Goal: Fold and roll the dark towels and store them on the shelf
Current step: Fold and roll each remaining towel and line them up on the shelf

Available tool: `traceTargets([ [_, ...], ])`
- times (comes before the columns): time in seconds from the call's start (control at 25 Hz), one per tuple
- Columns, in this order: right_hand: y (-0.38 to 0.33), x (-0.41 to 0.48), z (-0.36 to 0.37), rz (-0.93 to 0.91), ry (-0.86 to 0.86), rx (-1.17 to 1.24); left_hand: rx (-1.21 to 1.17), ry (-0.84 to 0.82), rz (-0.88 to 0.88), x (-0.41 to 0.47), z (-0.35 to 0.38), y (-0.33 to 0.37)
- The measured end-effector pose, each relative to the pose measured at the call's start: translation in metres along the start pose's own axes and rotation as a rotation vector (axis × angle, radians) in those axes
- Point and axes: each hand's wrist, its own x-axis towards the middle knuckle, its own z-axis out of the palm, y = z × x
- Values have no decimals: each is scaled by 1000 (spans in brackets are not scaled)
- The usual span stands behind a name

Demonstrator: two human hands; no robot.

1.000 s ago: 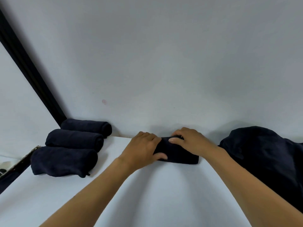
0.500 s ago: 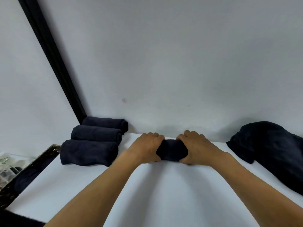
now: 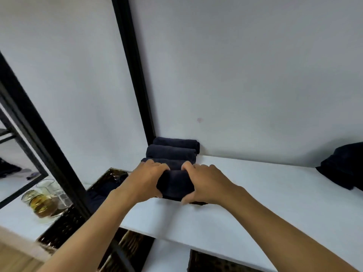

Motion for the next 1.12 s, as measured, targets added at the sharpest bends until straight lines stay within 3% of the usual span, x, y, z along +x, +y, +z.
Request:
traceTargets([
  [0.12,-21,19,46,-67,75,-132,175,-12,-57,-20,27,-25],
  [0.32,-9,31,70,-92,277,-242,185,120,-67,-15,52,-37],
  [0.72,-7,52,75,6,218,-148,250,228,-134,-2,66,-29],
  [1.0,-18,12,58,95,120,4,189,-79,-401,-10,51,28],
  [1.12,-4,-20,44,162,144,113,151,56,-281,2,36,76],
])
